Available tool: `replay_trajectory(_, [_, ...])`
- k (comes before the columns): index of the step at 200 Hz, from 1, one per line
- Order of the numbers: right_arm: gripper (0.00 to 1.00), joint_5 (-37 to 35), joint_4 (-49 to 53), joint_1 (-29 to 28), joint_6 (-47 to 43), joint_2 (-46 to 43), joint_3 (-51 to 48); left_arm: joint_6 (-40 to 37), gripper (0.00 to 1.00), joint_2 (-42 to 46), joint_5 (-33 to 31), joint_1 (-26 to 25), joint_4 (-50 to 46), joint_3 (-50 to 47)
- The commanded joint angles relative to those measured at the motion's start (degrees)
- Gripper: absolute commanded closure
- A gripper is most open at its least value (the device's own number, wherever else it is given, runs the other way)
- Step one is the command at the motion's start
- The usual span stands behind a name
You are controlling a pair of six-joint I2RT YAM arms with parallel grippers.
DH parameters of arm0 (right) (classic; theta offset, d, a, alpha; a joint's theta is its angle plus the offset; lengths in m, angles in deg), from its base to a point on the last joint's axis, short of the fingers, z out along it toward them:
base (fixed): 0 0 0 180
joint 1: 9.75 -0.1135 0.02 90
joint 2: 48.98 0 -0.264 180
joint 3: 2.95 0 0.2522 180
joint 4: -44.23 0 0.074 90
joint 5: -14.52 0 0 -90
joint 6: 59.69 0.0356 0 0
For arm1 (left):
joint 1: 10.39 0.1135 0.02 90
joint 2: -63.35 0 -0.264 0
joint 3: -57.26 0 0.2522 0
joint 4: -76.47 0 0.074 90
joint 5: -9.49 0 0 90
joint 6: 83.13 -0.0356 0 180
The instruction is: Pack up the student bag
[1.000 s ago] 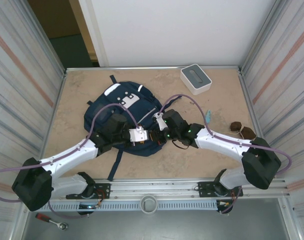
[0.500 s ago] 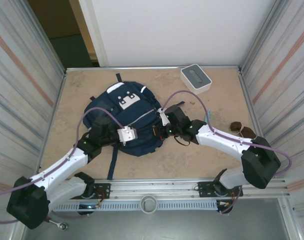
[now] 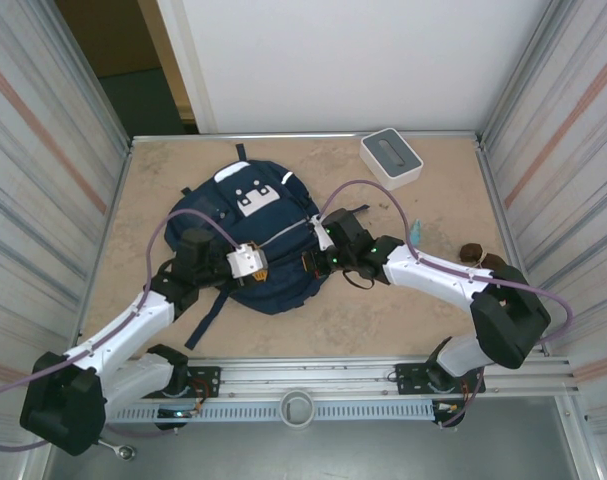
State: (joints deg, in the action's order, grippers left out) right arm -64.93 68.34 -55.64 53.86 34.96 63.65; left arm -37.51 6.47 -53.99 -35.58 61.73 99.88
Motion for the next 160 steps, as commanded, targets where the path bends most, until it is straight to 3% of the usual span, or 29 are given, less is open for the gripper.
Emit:
replay_trajectory(1, [1.0, 0.9, -1.7, -0.6, 1.0, 0.2, 1.2, 0.8, 0.34, 1.1, -2.8, -3.8, -0.6, 2.2])
replay_trajectory(22, [1.0, 1.0, -2.1, -0.8, 1.1, 0.1, 1.0, 0.7, 0.27, 0.0, -6.3, -7.7, 0.2, 2.7])
replay_trajectory(65, [1.0, 1.0, -2.3, -1.0, 1.2, -0.3, 0.6, -0.6, 0.28, -8.1, -12.1, -12.8, 0.5, 7.3])
replay_trajectory(99, [1.0, 0.5, -2.6, -1.1, 1.2, -1.7, -0.7, -0.6, 0.48, -13.4, -13.4, -13.2, 0.2, 10.1])
replay_trajectory(135, [1.0, -0.9, -1.3, 0.6, 0.4, -2.5, -2.1, -0.6, 0.83, -11.5, -12.5, -12.2, 1.5, 8.2])
replay_trajectory(160, [1.0, -3.1, 1.1, 3.0, -0.4, -2.5, -2.6, 0.2, 0.91, -6.7, -6.7, -8.8, 3.5, 4.5])
